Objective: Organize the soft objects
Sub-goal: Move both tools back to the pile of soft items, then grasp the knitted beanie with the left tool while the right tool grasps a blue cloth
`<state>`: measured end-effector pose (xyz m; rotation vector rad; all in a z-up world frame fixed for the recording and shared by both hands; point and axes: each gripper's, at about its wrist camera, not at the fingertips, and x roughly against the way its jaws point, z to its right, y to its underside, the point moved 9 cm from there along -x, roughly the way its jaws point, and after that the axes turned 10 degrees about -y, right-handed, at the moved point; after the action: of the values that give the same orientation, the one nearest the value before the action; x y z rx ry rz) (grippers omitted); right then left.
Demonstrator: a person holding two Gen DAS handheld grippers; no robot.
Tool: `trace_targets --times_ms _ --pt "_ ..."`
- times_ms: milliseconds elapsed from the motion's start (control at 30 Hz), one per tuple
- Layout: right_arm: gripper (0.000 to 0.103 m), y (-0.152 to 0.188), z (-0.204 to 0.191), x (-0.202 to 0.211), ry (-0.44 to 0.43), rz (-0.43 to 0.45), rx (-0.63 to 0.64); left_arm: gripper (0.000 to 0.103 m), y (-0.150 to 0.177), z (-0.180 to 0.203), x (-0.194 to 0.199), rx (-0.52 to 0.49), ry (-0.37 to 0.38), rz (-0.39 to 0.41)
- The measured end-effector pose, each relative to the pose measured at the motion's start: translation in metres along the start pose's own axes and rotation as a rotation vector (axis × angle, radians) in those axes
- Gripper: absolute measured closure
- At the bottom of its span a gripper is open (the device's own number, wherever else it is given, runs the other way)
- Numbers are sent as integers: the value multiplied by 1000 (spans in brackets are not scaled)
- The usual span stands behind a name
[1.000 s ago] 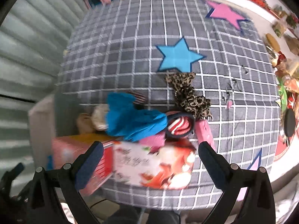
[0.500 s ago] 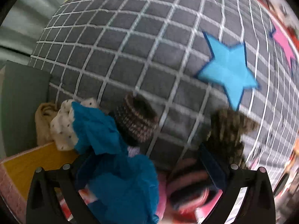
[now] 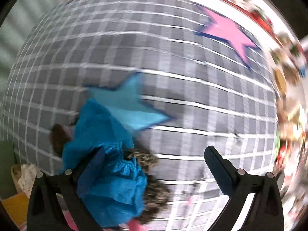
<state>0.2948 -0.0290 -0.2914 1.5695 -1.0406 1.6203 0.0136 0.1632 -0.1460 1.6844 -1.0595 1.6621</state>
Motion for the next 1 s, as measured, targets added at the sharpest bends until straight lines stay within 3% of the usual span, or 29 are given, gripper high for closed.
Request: trace_targets --times_ms 333,533,667,800,1000 --pt "1 48 126 12 66 -25 -297 0 -20 54 7 -58 30 18" --pt "1 102 170 28 -10 -12 -444 0 -39 103 -17 -71 33 -34" --pt "1 96 166 26 -101 14 -451 0 -49 131 -48 -62 13 -88" --pt "1 76 127 38 -222 33 -364 0 -56 151 -79 -28 10 -137" --pt "1 47 82 21 -257 1 -225 0 -68 175 -116 13 14 -176"
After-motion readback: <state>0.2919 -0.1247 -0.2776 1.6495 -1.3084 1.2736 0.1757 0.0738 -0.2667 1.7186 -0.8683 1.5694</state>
